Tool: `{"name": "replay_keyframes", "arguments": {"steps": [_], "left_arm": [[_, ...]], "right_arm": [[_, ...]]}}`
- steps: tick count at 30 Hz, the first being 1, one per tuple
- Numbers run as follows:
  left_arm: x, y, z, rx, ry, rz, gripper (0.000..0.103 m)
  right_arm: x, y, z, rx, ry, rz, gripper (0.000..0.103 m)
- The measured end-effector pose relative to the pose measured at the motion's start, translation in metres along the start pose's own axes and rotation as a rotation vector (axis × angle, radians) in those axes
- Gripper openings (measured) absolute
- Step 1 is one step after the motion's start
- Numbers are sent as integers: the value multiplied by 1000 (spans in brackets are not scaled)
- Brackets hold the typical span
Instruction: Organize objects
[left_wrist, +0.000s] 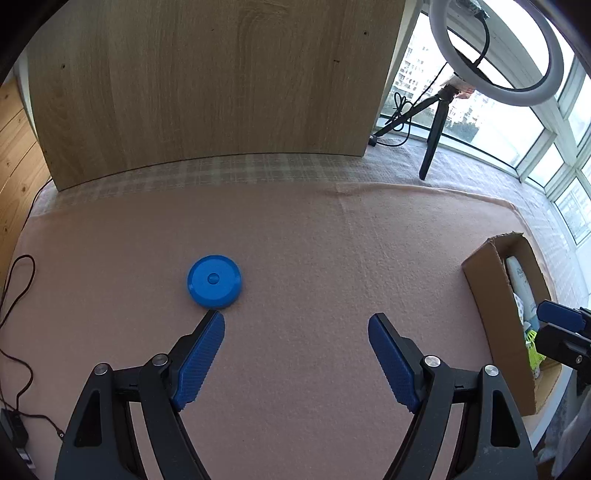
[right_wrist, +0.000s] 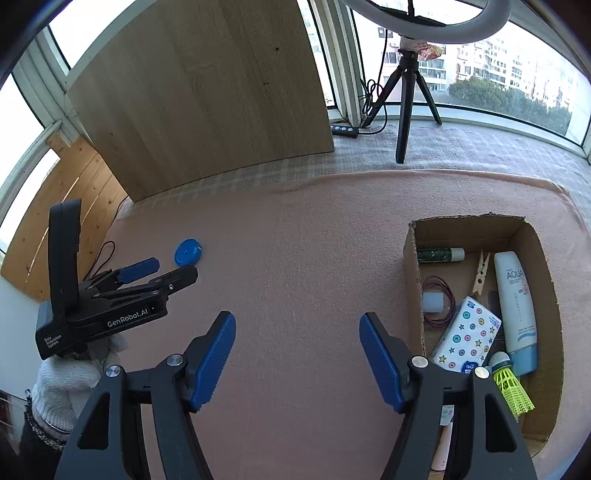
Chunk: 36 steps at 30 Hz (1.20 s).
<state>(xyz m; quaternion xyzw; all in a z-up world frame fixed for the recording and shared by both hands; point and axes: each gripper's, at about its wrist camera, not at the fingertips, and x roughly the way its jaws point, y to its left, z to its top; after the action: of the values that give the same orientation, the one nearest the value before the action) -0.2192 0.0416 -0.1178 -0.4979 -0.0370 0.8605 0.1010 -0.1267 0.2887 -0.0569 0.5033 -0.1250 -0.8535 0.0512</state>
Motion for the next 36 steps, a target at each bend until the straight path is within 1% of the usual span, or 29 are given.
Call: {"name": "replay_keyframes", "arguments": {"steps": [2, 7, 9, 10, 13, 15, 19, 21, 22, 25, 27, 28, 29, 30, 36], "left_arm": [[1, 17, -1, -15, -1, -9, 82], [6, 54, -3, -34, 1, 4, 82], [9, 66, -3, -42, -4, -4, 82], [12, 68, -2, -44, -2, -6, 80], [21, 79, 1, -48, -3, -17, 74], [27, 86, 2, -56, 4, -37, 73], [40, 92, 6, -61, 16, -51, 69], [44, 94, 6, -53, 20, -66, 67], [47, 94, 7, -43, 22, -65, 67], [54, 92, 8, -17, 32, -84, 62], [60, 92, 9, -12, 39, -85, 59], [62, 92, 10, -13, 41, -93, 55], [65, 92, 11, -14, 45, -99, 52], [66, 92, 12, -11, 47, -104, 52], [73, 94, 15, -2, 53, -124, 49]], "right_arm": [[12, 9, 8, 9, 12, 27, 66], [45, 35, 25, 18, 57, 85, 66], [60, 46, 33, 15, 75, 109, 66], [66, 51, 36, 12, 82, 118, 65], [89, 66, 45, 11, 106, 138, 57], [106, 75, 50, 17, 135, 159, 49], [136, 93, 56, 20, 177, 172, 44], [149, 102, 58, 22, 194, 176, 35], [156, 104, 60, 27, 204, 180, 34], [174, 110, 64, 46, 230, 189, 32], [184, 114, 66, 47, 246, 183, 27], [189, 116, 66, 45, 254, 181, 26], [195, 117, 66, 45, 264, 179, 22], [200, 118, 67, 47, 272, 176, 20], [215, 119, 67, 63, 296, 186, 20]]}}
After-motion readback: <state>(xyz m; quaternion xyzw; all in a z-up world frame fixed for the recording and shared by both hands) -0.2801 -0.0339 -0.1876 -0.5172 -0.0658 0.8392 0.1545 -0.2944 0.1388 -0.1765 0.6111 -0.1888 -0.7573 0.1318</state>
